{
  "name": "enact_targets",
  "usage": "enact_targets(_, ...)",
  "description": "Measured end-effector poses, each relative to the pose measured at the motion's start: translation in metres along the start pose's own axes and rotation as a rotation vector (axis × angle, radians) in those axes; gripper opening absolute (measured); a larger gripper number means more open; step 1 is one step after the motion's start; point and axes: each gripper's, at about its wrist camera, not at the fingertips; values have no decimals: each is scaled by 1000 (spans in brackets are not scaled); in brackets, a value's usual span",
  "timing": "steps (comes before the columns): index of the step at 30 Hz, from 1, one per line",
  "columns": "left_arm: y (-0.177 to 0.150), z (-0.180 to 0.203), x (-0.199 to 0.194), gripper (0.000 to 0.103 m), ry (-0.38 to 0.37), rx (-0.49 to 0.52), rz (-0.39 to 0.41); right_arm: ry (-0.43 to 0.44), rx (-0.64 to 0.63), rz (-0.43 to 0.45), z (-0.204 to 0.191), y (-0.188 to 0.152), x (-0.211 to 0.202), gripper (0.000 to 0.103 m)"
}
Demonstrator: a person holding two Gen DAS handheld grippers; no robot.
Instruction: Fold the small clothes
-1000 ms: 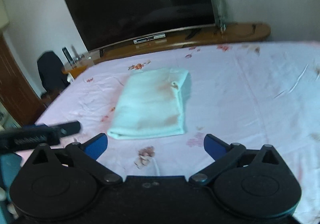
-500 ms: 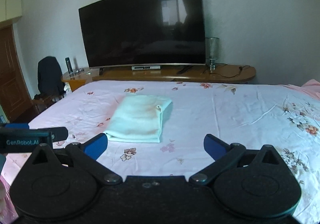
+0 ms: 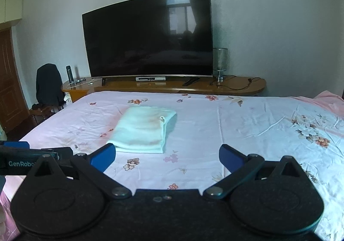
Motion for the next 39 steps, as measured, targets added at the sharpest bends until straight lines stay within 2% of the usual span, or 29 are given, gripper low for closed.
enact_targets(11,0,-2,-3,103,4,11,4,-25,-4,3,-4,-2,-2,103)
enact_targets(39,3,-6,-6,103,22,-2,21,-14,-6,-2,-8,-1,-2,102)
Point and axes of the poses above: each gripper's, at about its wrist camera, not at the fingertips, and x roughly the way its jaws point, z to its right, y to its top, and after that the axes turned 5 degrees about y, right-handed
